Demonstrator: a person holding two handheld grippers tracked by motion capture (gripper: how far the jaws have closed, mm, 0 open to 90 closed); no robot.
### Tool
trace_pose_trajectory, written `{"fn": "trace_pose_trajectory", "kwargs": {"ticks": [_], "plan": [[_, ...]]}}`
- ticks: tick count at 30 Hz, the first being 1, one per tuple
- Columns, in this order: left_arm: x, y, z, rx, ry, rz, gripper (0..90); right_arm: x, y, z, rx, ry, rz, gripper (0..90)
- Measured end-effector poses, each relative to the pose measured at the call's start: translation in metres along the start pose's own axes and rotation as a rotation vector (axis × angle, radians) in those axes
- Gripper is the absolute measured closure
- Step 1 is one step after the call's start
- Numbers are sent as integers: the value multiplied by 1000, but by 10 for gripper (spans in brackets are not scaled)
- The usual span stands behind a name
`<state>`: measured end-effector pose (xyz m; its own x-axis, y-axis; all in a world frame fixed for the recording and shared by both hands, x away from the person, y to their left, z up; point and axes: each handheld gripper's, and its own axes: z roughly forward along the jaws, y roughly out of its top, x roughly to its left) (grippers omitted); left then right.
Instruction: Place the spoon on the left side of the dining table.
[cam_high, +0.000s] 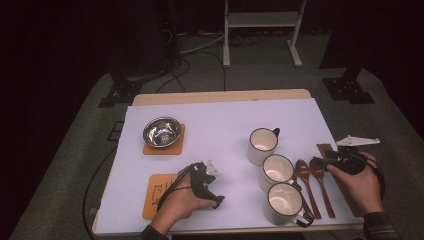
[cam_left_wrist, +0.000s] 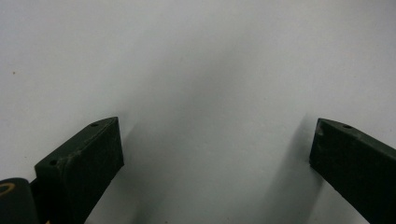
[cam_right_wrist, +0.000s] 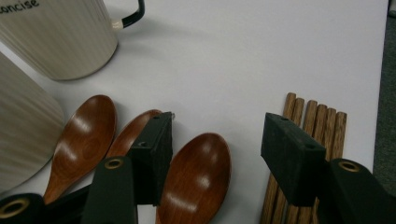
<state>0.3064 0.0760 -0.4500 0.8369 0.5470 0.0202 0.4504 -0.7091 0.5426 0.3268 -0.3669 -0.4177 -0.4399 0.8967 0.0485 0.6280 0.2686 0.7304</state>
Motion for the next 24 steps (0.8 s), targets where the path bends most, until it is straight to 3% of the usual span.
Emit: {"fn": "trace_pose_trajectory", "kwargs": {"ticks": [12,24], "plan": [[0,0,0,1,-2,-3,13,6,-14,-7,23,-1,-5,433],[0,1,0,10,1,-3,13,11,-28,-9,62,-4,20,454]]}}
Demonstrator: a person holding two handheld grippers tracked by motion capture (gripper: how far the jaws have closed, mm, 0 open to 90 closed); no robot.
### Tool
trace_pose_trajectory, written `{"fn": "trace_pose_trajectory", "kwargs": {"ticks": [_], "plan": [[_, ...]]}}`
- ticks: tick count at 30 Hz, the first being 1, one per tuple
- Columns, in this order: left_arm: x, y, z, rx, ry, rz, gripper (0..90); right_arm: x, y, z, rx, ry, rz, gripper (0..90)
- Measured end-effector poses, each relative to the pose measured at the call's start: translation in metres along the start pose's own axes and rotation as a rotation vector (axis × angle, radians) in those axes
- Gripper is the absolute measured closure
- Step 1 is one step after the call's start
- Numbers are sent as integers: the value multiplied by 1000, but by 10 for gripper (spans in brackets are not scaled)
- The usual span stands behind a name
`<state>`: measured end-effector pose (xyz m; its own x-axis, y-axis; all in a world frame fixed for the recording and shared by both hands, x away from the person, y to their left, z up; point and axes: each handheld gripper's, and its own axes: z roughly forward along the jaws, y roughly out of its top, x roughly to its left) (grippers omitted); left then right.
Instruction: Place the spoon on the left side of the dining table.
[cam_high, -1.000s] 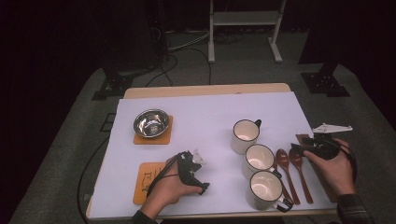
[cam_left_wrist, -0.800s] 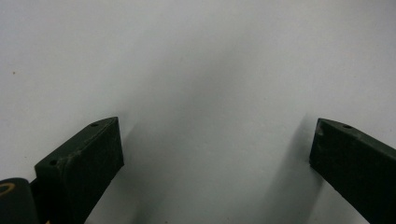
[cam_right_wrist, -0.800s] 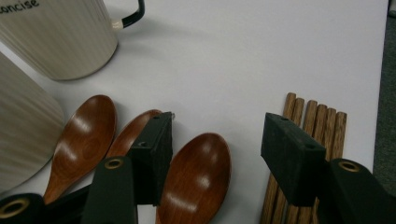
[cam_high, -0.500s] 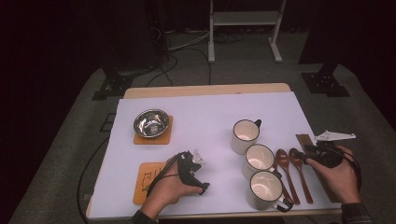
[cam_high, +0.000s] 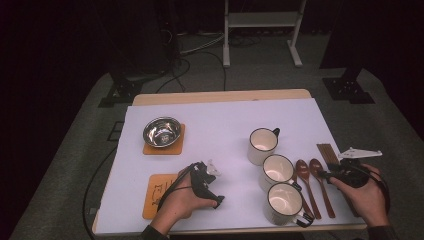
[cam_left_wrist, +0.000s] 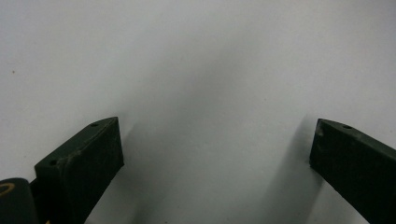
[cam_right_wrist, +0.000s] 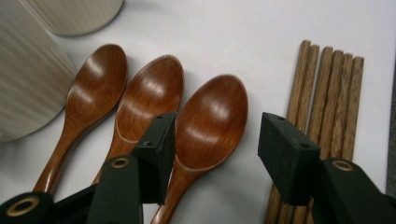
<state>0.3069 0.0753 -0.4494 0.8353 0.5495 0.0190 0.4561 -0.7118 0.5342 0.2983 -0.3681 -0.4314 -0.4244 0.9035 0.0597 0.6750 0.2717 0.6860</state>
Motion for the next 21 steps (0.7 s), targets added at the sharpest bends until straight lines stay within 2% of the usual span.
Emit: {"fn": "trace_pose_trajectory", "kwargs": {"ticks": [21], "plan": [[0,0,0,-4,2,-5,13,12,-22,-2,49,-4,20,528]]}}
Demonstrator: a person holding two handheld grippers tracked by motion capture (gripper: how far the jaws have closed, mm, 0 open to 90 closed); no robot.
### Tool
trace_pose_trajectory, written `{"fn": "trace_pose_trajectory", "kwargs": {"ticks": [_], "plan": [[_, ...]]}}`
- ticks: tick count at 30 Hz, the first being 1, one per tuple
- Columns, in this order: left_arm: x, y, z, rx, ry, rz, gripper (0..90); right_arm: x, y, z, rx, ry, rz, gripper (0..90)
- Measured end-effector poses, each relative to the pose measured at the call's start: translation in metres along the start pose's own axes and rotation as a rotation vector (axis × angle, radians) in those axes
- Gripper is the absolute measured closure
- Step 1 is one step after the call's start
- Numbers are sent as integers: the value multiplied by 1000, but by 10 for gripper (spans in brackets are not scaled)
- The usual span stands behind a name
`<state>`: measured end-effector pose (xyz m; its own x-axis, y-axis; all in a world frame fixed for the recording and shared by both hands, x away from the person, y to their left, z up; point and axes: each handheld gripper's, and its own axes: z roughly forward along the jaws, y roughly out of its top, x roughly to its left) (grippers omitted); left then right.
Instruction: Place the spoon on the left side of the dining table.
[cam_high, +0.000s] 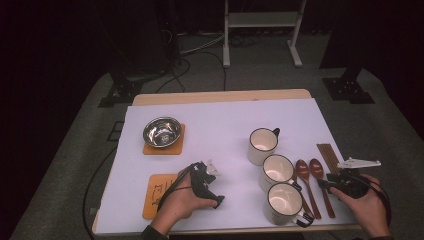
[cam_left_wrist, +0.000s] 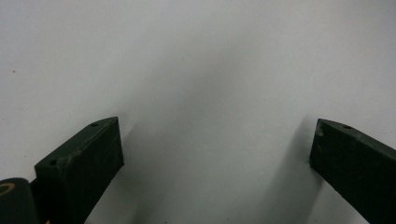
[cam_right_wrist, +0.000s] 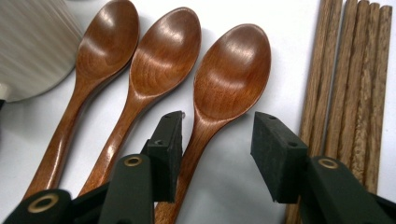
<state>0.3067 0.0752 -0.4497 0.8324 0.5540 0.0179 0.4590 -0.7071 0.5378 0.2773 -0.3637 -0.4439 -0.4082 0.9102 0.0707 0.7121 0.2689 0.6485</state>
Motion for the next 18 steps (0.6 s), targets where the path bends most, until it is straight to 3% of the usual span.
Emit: {"fn": "trace_pose_trajectory", "kwargs": {"ticks": [18], "plan": [[0,0,0,-3,1,0,13,0,1,2,19,-16,-21,660]]}}
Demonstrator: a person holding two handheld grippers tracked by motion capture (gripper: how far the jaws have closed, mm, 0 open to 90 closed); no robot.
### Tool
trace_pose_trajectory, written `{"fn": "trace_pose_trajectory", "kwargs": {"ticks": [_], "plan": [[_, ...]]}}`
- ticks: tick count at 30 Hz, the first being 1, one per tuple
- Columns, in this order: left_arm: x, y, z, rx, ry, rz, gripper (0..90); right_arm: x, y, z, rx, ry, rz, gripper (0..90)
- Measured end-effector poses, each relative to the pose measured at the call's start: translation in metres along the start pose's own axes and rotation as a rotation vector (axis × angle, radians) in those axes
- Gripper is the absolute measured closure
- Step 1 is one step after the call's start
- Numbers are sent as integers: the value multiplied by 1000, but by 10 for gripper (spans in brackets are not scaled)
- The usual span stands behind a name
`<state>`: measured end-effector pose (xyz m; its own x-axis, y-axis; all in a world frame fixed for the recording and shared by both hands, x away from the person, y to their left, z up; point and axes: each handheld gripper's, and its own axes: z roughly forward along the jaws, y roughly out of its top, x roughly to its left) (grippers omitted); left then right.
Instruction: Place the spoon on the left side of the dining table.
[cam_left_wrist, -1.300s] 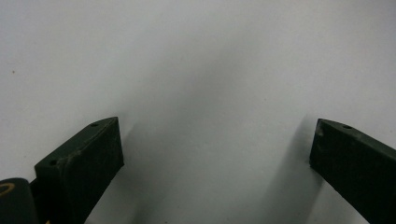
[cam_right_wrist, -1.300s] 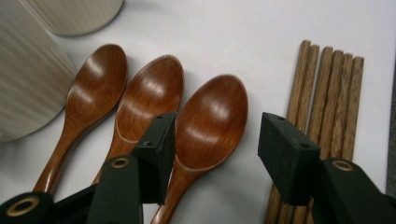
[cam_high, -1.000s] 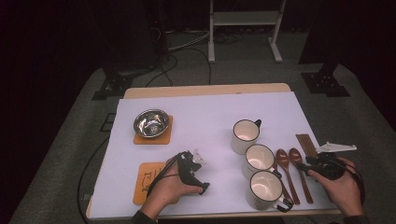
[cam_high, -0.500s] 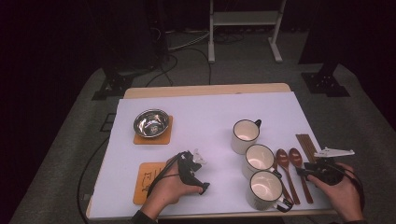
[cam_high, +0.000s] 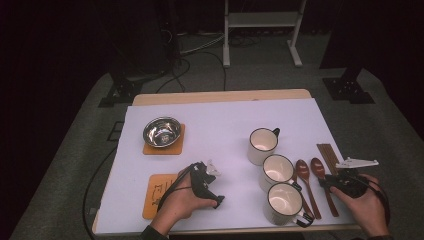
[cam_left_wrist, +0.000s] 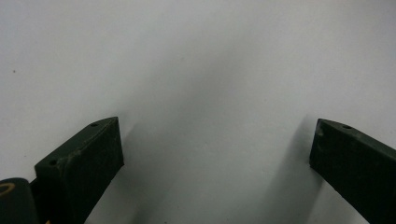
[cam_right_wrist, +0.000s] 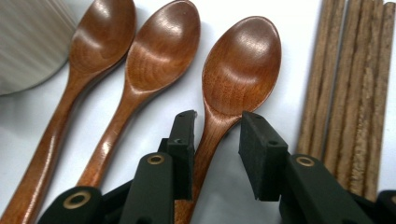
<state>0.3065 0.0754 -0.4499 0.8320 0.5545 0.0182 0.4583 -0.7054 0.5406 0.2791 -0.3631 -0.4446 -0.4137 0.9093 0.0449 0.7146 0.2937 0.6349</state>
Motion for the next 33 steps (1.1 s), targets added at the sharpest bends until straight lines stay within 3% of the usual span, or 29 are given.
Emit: {"fn": "trace_pose_trajectory", "kwargs": {"ticks": [15,33], "plan": [[0,0,0,2,0,-1,13,-6,5,4,-2,-6,5,696],[0,1,0,8,2,-2,13,-18,26,22,-4,-1,7,714]]}}
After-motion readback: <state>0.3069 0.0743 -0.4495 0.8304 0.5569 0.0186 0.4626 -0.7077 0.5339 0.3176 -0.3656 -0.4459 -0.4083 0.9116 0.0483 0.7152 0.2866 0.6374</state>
